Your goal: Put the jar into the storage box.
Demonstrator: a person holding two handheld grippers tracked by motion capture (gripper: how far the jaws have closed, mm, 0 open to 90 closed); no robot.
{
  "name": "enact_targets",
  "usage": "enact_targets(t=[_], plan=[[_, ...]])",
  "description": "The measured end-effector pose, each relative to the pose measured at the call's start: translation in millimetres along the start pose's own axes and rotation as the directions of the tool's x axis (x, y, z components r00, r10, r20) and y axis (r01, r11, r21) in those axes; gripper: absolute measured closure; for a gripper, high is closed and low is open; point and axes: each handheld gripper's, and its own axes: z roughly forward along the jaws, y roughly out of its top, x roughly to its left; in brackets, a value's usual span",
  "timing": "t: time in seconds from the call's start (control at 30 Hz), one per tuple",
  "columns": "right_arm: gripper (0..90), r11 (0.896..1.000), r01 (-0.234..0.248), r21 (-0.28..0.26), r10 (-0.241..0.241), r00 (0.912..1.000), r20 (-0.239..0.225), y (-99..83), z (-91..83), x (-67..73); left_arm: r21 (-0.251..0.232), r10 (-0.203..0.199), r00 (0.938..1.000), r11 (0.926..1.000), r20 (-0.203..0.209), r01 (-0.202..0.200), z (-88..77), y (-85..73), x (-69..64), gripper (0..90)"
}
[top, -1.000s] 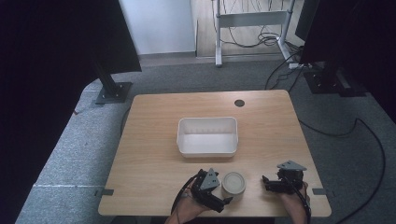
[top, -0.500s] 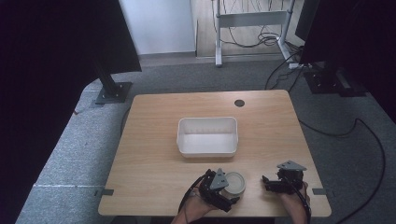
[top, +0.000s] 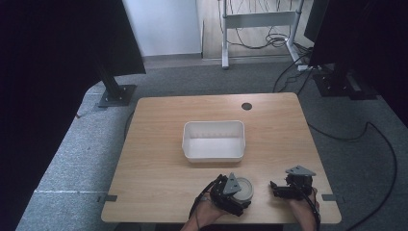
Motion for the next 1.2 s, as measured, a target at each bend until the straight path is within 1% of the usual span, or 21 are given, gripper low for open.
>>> enact_targets(t=[0.17,0.33,0.47,0.83,1.0,1.03,1.07,1.2], plan=[[1.9,1.0,0.001,0.0,-0.001,1.0,-0.001,0.0,0.0,-0.1,0.009,-0.001,1.0,1.0,-0.007,0.001,-2.3,0.4,3.0,9.9],[1.9,1.0,0.001,0.001,-0.001,1.0,-0.001,0.0,0.0,0.0,-0.001,-0.01,0.9998,0.9999,-0.015,0.01,-7.4,1.9,7.6,9.9],[1.9,1.0,0.001,0.0,-0.001,1.0,-0.001,0.0,0.0,0.0,-0.003,-0.003,0.9996,1.0,-0.027,0.003,-12.3,3.5,12.1,9.9],[1.9,1.0,0.002,0.001,-0.002,1.0,-0.002,0.1,0.0,0.0,-0.01,-0.012,0.9983,0.9999,-0.057,0.011,-25.5,9.1,27.7,9.9],[1.9,1.0,0.002,0.001,-0.002,1.0,-0.002,0.1,0.0,0.0,-0.015,-0.022,0.9968,0.9997,-0.076,0.021,-30.5,11.0,35.9,9.9],[1.9,1.0,0.002,0.001,-0.002,1.0,-0.002,0.1,0.1,0.0,-0.019,-0.027,0.996,0.9995,-0.085,0.025,-32.7,12.0,39.2,9.9],[1.9,1.0,0.002,0.001,-0.002,1.0,-0.002,0.1,0.1,0.0,-0.019,-0.027,0.996,0.9995,-0.085,0.025,-32.7,12.0,39.2,9.9],[1.9,1.0,0.003,0.001,-0.003,1.0,-0.003,0.1,0.1,0.0,-0.023,-0.029,0.9946,0.9994,-0.1,0.027,-37.0,15.0,45.9,9.9]])
